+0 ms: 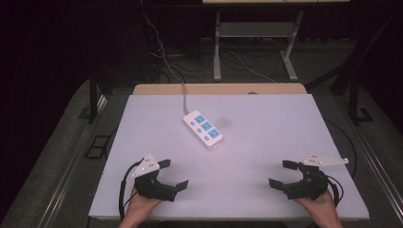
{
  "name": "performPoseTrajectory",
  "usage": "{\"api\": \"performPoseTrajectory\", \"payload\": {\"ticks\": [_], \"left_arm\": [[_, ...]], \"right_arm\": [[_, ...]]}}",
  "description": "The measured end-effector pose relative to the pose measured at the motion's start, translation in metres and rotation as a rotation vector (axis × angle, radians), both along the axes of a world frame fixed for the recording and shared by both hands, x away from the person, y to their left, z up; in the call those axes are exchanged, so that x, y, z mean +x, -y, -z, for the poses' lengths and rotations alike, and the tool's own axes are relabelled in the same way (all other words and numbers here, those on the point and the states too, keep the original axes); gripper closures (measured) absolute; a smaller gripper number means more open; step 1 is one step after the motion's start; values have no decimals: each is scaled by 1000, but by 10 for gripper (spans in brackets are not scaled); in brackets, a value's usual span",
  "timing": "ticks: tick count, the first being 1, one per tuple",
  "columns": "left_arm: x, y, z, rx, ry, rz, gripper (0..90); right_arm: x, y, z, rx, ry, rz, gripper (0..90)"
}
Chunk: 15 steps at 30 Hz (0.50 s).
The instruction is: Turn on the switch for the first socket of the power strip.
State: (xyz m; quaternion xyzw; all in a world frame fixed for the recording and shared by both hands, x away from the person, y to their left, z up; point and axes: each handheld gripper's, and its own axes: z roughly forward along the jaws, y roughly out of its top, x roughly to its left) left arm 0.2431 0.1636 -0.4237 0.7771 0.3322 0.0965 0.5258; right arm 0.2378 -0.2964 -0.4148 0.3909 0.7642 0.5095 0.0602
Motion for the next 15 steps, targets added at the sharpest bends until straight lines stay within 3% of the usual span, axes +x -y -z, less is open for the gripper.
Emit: {"api": "performPoseTrajectory", "payload": {"ticks": [15], "left_arm": [[0,1,1,11,-10,10,0]], "right_arm": [[-2,2,0,-1,2,5,7]]}}
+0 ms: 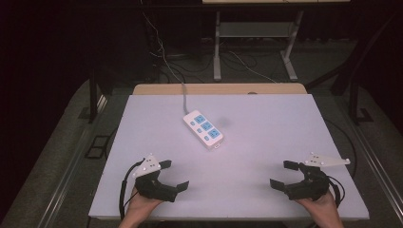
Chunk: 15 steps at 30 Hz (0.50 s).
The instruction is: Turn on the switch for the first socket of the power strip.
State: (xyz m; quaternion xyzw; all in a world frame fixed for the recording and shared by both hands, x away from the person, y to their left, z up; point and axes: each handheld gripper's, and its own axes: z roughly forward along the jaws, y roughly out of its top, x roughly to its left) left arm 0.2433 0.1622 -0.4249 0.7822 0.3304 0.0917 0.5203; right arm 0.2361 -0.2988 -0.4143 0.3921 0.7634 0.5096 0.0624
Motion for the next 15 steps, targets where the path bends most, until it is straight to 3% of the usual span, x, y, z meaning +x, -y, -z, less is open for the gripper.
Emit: {"api": "performPoseTrajectory", "payload": {"ticks": [15], "left_arm": [[2,1,-1,11,-7,21,0]], "right_arm": [[0,0,0,-12,-12,-6,7]]}}
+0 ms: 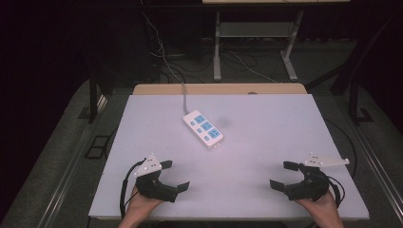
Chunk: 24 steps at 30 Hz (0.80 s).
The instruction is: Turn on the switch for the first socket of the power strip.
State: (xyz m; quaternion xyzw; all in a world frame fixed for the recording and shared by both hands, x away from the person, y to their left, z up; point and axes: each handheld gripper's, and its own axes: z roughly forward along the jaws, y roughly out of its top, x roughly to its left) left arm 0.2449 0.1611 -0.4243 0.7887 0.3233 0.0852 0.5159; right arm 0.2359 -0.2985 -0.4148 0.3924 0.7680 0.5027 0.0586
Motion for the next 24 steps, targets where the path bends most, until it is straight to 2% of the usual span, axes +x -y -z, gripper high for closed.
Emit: {"api": "performPoseTrajectory", "payload": {"ticks": [8,12,24], "left_arm": [[2,3,-3,20,-23,18,0],[4,6,-5,43,-32,38,0],[10,14,-12,65,-52,82,0]], "right_arm": [[0,1,0,0,2,4,7],[0,1,0,1,-1,2,7],[1,2,1,-4,-3,1,7]]}}
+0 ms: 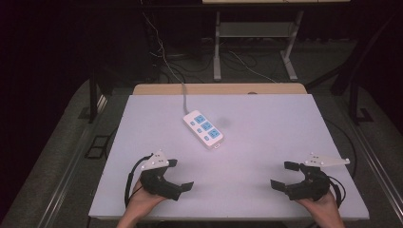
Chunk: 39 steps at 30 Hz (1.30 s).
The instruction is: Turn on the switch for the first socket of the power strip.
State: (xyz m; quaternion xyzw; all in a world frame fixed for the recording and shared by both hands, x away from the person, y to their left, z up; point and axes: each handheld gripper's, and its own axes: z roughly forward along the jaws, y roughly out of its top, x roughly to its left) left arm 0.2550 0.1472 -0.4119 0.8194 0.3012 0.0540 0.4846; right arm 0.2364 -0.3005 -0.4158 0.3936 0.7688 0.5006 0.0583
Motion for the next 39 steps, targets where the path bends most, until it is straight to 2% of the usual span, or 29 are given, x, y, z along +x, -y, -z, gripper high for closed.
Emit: {"api": "performPoseTrajectory", "payload": {"ticks": [3,6,25,31,39], "left_arm": [[3,2,-1,18,-7,21,0],[6,4,-3,19,-18,28,0],[30,4,-20,12,-59,19,0],[36,7,-23,36,-62,23,0],[43,6,-27,40,-65,18,0]], "right_arm": [[0,-1,0,-2,-3,-2,7],[0,-1,1,-5,-5,-5,7],[0,0,1,-11,-9,-6,7],[0,-1,1,-14,-14,-8,7],[0,-1,1,-17,-15,-9,7]]}}
